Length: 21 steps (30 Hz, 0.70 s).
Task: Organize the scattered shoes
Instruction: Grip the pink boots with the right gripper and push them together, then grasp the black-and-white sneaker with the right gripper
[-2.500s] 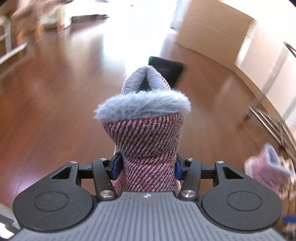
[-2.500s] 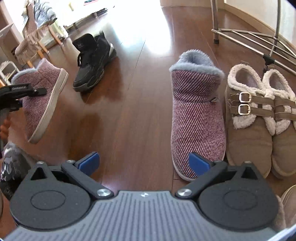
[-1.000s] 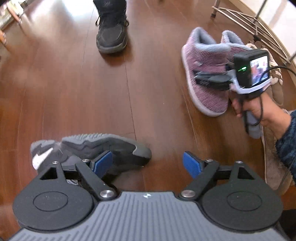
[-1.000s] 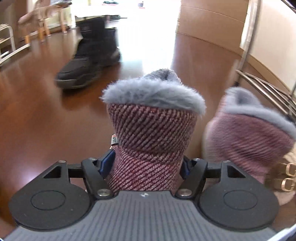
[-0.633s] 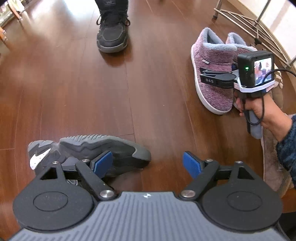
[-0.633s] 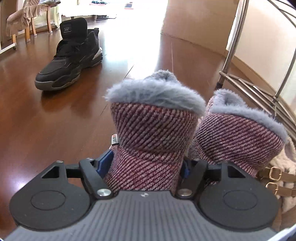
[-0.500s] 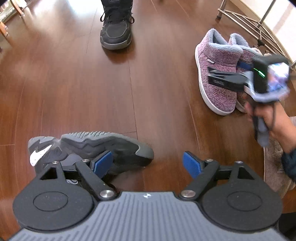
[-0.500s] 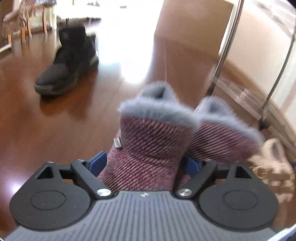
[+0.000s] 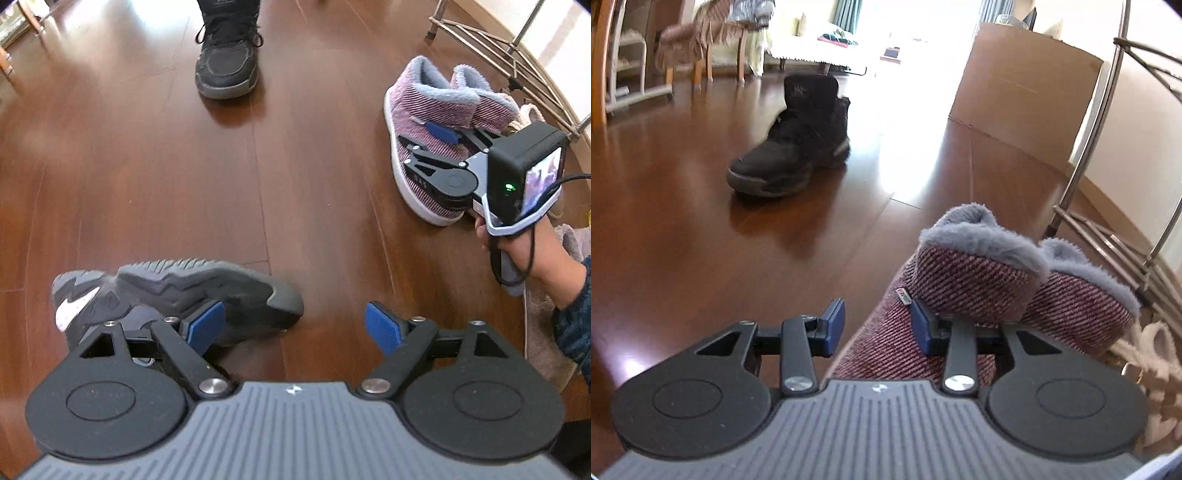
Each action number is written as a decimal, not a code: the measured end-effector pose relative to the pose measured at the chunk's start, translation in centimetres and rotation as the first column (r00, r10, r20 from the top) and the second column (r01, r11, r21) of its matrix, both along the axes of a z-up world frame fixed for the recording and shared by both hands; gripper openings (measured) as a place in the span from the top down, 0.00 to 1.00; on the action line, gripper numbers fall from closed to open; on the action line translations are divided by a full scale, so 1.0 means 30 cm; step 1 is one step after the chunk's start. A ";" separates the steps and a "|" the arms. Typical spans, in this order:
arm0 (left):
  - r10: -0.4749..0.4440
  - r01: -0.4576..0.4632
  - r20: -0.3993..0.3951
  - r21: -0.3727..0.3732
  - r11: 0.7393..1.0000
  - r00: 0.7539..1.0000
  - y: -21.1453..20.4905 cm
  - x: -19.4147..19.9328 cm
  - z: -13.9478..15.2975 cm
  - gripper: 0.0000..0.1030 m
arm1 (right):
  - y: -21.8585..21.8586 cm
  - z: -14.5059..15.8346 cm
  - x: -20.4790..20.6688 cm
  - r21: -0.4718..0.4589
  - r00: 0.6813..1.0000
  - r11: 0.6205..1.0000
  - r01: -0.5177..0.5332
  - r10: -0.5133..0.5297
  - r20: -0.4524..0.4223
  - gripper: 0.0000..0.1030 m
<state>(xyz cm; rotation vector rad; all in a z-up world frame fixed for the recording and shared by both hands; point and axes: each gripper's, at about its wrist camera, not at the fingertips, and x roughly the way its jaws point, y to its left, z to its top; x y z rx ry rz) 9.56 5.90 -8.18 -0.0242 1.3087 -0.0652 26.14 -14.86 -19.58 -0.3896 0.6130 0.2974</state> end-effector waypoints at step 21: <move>0.135 -0.133 -0.037 0.053 0.990 0.990 0.451 -0.441 -0.055 0.14 | 0.274 0.147 -0.519 0.130 0.791 0.787 -0.604 0.611 -0.025 0.15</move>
